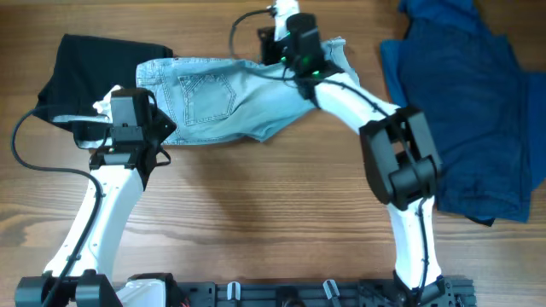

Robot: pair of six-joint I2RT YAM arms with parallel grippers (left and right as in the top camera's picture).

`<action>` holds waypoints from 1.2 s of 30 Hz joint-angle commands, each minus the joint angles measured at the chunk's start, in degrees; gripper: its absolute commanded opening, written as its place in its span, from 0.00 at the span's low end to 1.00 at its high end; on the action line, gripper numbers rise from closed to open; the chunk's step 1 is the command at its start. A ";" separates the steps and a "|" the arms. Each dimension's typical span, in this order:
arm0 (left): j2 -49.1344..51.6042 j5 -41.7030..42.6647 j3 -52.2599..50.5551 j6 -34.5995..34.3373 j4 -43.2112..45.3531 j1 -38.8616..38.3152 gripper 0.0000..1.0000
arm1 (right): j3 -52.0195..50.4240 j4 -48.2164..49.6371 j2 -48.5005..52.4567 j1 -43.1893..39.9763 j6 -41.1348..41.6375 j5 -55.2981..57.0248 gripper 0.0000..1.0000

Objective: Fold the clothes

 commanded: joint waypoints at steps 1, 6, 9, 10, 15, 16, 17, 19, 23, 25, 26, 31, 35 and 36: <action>-1.11 -0.35 0.15 -0.55 -0.83 0.31 0.04 | 7.34 -13.55 0.68 -3.54 0.48 -7.87 0.27; -1.11 -0.35 0.15 -0.55 -1.29 0.31 0.04 | 12.85 -37.92 -5.42 -10.71 -5.46 -10.86 0.99; -1.11 -0.33 0.15 -0.55 -1.33 0.26 0.04 | 12.72 -46.27 -5.33 -16.15 -7.78 -10.69 1.00; -1.11 -0.33 0.15 -0.55 -1.33 0.26 0.04 | 12.72 -48.76 -4.79 -17.75 -8.48 -10.12 0.99; -1.11 -0.33 0.15 -0.55 -1.33 0.26 0.04 | 12.35 -53.66 -3.10 -20.92 -9.44 -5.51 0.89; -1.11 -0.33 0.15 -0.55 -1.42 0.26 0.04 | 12.33 -54.07 -2.29 -20.90 -9.64 -5.22 0.84; -1.11 -0.33 0.15 -0.55 -1.57 0.26 0.04 | 12.17 -54.25 -1.22 -20.90 -9.64 -5.25 0.80; -1.01 -0.33 0.15 -0.55 -1.95 0.26 0.04 | 11.58 -54.36 0.07 -20.90 -9.62 -5.16 0.74; -0.79 -0.33 0.15 -0.55 -3.21 0.26 0.04 | 10.45 -53.13 2.89 -20.20 -9.40 -1.77 0.68; -0.74 -0.33 0.15 -0.57 -3.45 0.26 0.04 | 10.45 -52.33 4.31 -19.39 -9.40 -1.62 0.67; -0.66 -0.33 0.15 -0.57 -3.48 0.11 0.04 | 10.45 -51.71 5.18 -18.60 -9.38 -1.60 0.66; -0.63 -0.33 0.15 -0.57 -4.04 -0.13 0.04 | 10.45 -51.39 7.96 -15.26 -8.26 -1.57 0.52; -0.63 -0.31 0.15 -0.57 -4.33 -0.13 0.04 | 10.56 -52.30 8.00 -15.52 -5.88 -1.38 0.04; -0.63 -0.31 0.15 -0.57 -4.31 -0.13 0.04 | 10.60 -52.98 7.82 -16.17 -4.70 -1.38 0.04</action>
